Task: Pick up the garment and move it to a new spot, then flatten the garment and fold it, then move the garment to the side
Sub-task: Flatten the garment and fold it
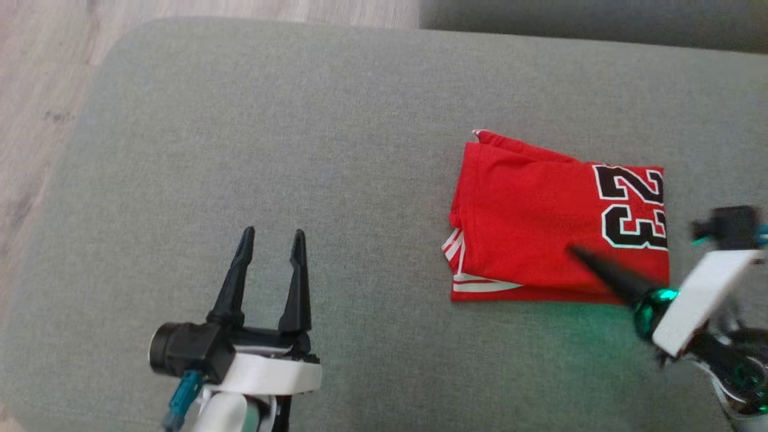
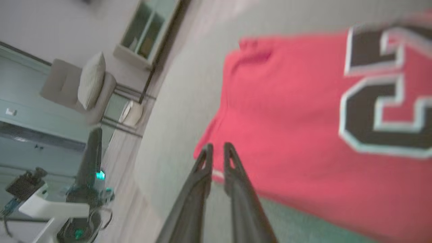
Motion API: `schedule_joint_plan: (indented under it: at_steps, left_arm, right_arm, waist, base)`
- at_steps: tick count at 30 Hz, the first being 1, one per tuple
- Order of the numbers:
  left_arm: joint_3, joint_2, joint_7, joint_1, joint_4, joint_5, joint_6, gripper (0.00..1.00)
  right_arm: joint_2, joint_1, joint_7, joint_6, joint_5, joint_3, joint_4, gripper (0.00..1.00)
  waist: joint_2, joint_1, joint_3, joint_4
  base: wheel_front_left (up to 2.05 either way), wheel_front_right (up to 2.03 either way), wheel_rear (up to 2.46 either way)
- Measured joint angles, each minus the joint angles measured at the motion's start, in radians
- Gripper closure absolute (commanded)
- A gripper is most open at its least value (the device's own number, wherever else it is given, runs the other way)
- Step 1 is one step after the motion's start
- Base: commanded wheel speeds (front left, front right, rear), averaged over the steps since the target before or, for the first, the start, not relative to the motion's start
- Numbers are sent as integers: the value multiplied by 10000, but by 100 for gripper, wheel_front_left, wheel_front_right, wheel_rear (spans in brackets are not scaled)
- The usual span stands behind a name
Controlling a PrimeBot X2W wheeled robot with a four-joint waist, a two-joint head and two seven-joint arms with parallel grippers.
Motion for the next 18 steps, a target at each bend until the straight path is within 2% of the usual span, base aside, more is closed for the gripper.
schedule_joint_plan:
  at_steps: [3,5,7,10,12,14,18]
  left_arm:
    - [140,2,0,141,-4,0,10,0]
    - [282,2,0,306,-33,0,52,0]
    - [468,6,0,500,-42,0,117,0]
    - [598,4,0,727,-17,40,123,0]
    - [767,4,0,871,-15,161,209,0]
    - [947,4,0,1024,-12,159,286,0]
    - [1206,8,2,1580,-15,161,374,0]
  right_arm:
    - [-23,215,-2752,0,-1369,-376,-742,0]
    - [-12,313,-4702,0,-2351,-543,-736,0]
    - [79,531,-6418,0,-3080,-439,-483,0]
    - [453,909,-8750,0,-3979,-303,602,0]
    - [663,1053,-9457,0,-4640,-272,1306,0]
    - [995,1066,-9574,0,-5413,-336,1801,0]
    - [1833,1104,-9578,0,-7660,-1260,1697,0]
  waist:
    - [0,0,-206,-13]
    - [0,-1,-318,-70]
    - [0,0,-409,-198]
    - [0,-1,-596,-395]
    - [0,0,-734,-524]
    - [0,0,-910,-638]
    - [0,-1,-1347,-863]
  base:
    - [0,0,0]
    - [0,0,0]
    - [0,0,0]
    - [0,0,0]
    - [0,0,0]
    - [0,0,0]
    - [0,0,0]
